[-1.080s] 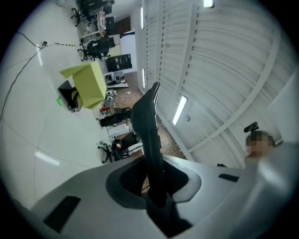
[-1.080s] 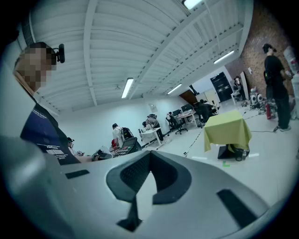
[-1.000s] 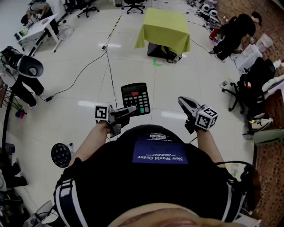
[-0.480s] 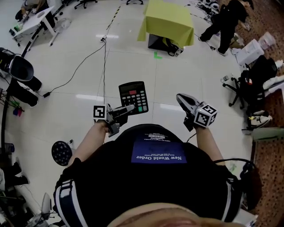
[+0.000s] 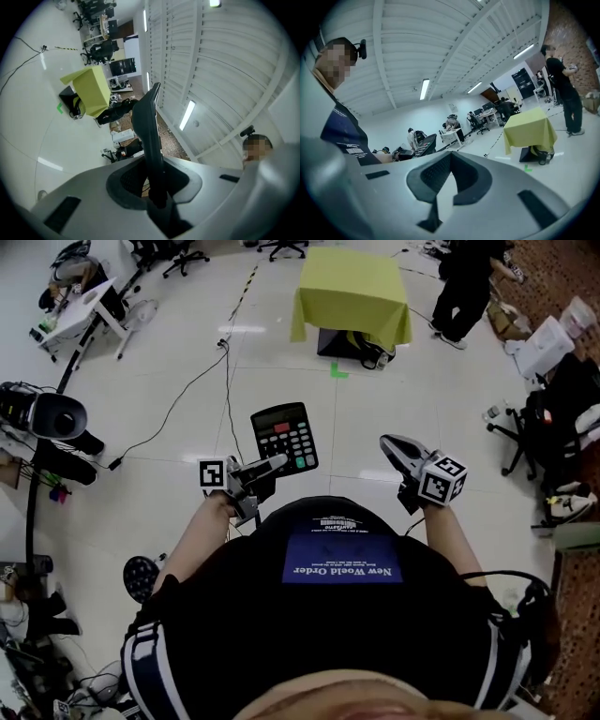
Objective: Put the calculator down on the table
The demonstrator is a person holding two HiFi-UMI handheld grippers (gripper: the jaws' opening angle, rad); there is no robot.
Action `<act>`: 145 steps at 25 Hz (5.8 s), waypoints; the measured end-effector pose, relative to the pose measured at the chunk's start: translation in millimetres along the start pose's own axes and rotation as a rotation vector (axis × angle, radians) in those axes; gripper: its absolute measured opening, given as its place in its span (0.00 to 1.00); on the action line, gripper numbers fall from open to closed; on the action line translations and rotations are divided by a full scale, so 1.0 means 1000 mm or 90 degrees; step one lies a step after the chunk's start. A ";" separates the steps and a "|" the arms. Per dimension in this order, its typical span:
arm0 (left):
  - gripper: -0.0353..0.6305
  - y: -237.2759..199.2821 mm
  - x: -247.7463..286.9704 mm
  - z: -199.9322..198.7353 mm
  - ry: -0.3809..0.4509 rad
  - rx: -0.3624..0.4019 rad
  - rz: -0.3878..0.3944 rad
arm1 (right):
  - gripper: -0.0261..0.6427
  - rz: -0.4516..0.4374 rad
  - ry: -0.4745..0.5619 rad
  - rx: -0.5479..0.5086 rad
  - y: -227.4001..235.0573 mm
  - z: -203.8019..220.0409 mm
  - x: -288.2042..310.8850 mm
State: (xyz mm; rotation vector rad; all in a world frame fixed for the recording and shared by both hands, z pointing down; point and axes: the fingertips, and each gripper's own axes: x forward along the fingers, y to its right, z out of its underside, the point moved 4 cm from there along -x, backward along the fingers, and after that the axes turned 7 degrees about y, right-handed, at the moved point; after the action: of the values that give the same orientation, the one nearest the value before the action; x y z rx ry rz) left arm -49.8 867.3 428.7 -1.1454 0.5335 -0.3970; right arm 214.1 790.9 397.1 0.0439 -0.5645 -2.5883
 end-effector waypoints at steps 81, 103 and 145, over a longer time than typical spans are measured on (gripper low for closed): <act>0.18 -0.274 0.481 -0.627 -0.098 0.024 0.071 | 0.02 0.008 0.009 -0.130 0.615 -0.350 0.392; 0.18 -0.373 0.582 -0.758 -0.146 0.008 0.041 | 0.02 0.043 0.011 -0.101 0.757 -0.382 0.468; 0.18 -0.411 0.603 -0.814 -0.031 0.053 -0.039 | 0.02 -0.082 -0.067 -0.144 0.831 -0.431 0.554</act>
State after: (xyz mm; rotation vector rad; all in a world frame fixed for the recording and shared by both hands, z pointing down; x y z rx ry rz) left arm -50.5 -226.3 439.3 -1.0910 0.4360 -0.4387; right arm 160.1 -295.2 373.8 -0.1367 -0.3108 -2.7771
